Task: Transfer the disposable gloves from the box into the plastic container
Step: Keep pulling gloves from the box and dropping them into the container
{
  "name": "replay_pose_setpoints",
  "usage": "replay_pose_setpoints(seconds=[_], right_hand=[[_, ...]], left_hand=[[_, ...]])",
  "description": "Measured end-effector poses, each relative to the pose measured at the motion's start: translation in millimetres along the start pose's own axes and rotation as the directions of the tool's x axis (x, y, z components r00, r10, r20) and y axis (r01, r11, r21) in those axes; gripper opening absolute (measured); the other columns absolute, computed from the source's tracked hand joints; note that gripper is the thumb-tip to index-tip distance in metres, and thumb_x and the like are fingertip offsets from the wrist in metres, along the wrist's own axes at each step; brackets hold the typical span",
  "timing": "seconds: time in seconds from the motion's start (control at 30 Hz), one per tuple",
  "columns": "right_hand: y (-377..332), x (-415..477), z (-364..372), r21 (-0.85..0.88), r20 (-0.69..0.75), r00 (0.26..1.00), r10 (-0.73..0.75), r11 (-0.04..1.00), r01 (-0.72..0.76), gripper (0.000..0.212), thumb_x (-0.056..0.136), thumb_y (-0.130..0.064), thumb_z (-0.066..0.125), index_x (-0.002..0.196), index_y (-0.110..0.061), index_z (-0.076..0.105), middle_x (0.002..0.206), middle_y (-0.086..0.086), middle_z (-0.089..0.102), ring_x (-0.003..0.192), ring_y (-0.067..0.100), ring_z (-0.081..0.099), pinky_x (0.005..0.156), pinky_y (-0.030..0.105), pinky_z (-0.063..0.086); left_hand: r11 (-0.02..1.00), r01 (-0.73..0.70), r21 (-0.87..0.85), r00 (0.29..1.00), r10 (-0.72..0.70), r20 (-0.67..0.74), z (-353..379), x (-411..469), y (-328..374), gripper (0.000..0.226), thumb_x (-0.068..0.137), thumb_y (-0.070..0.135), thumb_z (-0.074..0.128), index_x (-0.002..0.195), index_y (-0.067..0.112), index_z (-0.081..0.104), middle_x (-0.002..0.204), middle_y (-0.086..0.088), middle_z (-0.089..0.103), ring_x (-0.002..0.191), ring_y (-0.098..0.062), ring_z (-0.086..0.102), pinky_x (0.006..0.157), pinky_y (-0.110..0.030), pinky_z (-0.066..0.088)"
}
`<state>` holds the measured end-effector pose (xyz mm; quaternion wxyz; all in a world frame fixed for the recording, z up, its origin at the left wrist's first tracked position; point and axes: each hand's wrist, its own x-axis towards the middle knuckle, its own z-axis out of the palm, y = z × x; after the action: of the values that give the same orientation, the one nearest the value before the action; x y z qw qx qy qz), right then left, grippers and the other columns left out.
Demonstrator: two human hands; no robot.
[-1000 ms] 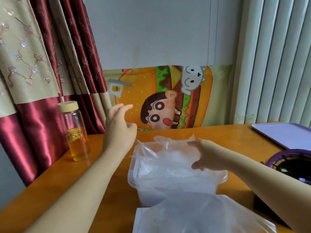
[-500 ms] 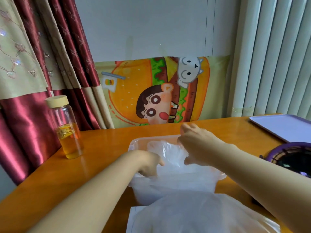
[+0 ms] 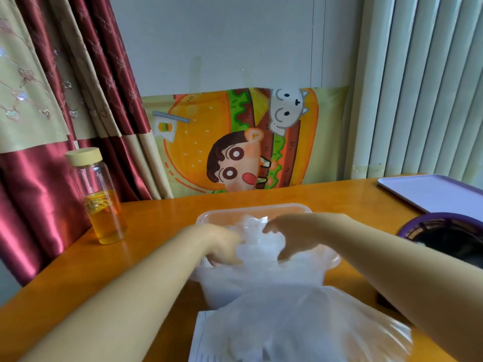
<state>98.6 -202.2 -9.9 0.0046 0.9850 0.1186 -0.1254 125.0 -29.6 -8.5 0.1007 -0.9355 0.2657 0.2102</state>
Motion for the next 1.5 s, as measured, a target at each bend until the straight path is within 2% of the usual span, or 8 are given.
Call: replay_pose_setpoints(seconds=[0.17, 0.33, 0.5, 0.67, 0.8, 1.07, 1.23, 1.5], right_hand=[[-12.3, -76.7, -33.9, 0.142, -0.310, 0.944, -0.113, 0.976, 0.164, 0.032, 0.087, -0.035, 0.065, 0.116, -0.023, 0.063, 0.106, -0.013, 0.066, 0.075, -0.007, 0.055, 0.064, 0.004, 0.041], [-30.5, -144.4, -39.1, 0.123, -0.218, 0.966, -0.136, 0.979, 0.165, 0.022, 0.083, -0.050, 0.063, 0.091, -0.029, 0.065, 0.080, -0.020, 0.063, 0.070, -0.004, 0.057, 0.059, 0.006, 0.041], [-27.1, -163.2, -15.7, -0.115, 0.011, 0.999, -0.038, 0.993, 0.039, 0.055, 0.079, -0.055, 0.065, 0.123, -0.024, 0.054, 0.114, -0.009, 0.060, 0.093, 0.007, 0.053, 0.076, 0.015, 0.039], [-12.8, -171.8, -9.1, -0.107, -0.020, 0.999, -0.025, 0.994, 0.023, 0.023, 0.091, -0.030, 0.061, 0.112, -0.021, 0.065, 0.104, -0.011, 0.062, 0.072, -0.005, 0.047, 0.061, 0.005, 0.031], [-7.8, -180.6, -25.7, 0.035, -0.186, 0.981, -0.052, 0.998, 0.060, 0.008, 0.092, -0.025, 0.060, 0.097, -0.028, 0.065, 0.088, -0.019, 0.060, 0.079, -0.001, 0.057, 0.063, 0.005, 0.040], [-34.9, -175.0, -49.0, 0.148, -0.550, 0.820, -0.159, 0.948, 0.283, 0.011, 0.090, -0.033, 0.060, 0.092, -0.023, 0.065, 0.088, -0.014, 0.064, 0.081, -0.001, 0.061, 0.072, 0.007, 0.047], [-47.0, -170.2, -66.6, 0.160, -0.701, 0.699, -0.146, 0.922, 0.353, 0.016, 0.091, -0.033, 0.059, 0.089, -0.019, 0.066, 0.077, -0.016, 0.059, 0.069, -0.004, 0.058, 0.062, 0.006, 0.045], [-53.2, -157.1, -101.4, 0.235, -0.808, 0.587, -0.054, 0.884, 0.404, 0.024, 0.089, -0.038, 0.059, 0.085, -0.016, 0.068, 0.077, -0.007, 0.066, 0.065, -0.002, 0.059, 0.060, 0.012, 0.046]], left_hand=[[0.998, -0.052, -0.021, 0.958, 0.044, -0.282, -18.0, -52.9, -9.6, 0.065, 0.092, 0.044, 0.057, 0.149, 0.028, 0.031, 0.148, 0.007, 0.040, 0.128, -0.017, 0.044, 0.104, -0.031, 0.038], [0.965, -0.233, -0.123, 0.826, 0.129, -0.549, -14.5, -103.3, 18.7, 0.042, 0.092, 0.040, 0.059, 0.133, 0.035, 0.050, 0.122, 0.014, 0.054, 0.097, -0.004, 0.054, 0.088, -0.023, 0.044], [0.939, -0.336, -0.074, 0.842, 0.264, -0.470, 11.6, -113.2, 59.2, 0.048, 0.080, 0.053, 0.067, 0.124, 0.038, 0.052, 0.103, 0.022, 0.052, 0.086, -0.003, 0.055, 0.076, -0.023, 0.047], [0.961, -0.276, 0.004, 0.846, 0.245, -0.473, 25.4, -100.8, 60.3, 0.007, 0.088, 0.034, 0.062, 0.088, 0.027, 0.062, 0.087, 0.012, 0.063, 0.084, -0.010, 0.058, 0.079, -0.035, 0.050], [0.946, -0.313, -0.081, 0.827, 0.229, -0.513, 13.1, -117.4, 52.9, 0.013, 0.093, 0.030, 0.059, 0.097, 0.027, 0.070, 0.089, 0.020, 0.062, 0.085, 0.002, 0.055, 0.081, -0.016, 0.042], [0.859, -0.430, -0.279, 0.829, 0.253, -0.498, 16.7, -126.4, 56.8, 0.049, 0.084, 0.053, 0.063, 0.131, 0.042, 0.051, 0.125, 0.021, 0.058, 0.111, 0.000, 0.055, 0.099, -0.027, 0.046], [0.774, -0.533, -0.343, 0.746, 0.238, -0.622, -1.0, -144.6, 52.7, 0.034, 0.085, 0.053, 0.058, 0.119, 0.048, 0.055, 0.109, 0.031, 0.062, 0.100, 0.017, 0.054, 0.082, -0.001, 0.039], [0.556, -0.657, -0.509, 0.588, -0.044, -0.808, -30.9, -153.9, 24.3, 0.034, 0.086, 0.042, 0.060, 0.116, 0.024, 0.058, 0.109, 0.011, 0.067, 0.099, 0.000, 0.064, 0.081, -0.021, 0.050]])
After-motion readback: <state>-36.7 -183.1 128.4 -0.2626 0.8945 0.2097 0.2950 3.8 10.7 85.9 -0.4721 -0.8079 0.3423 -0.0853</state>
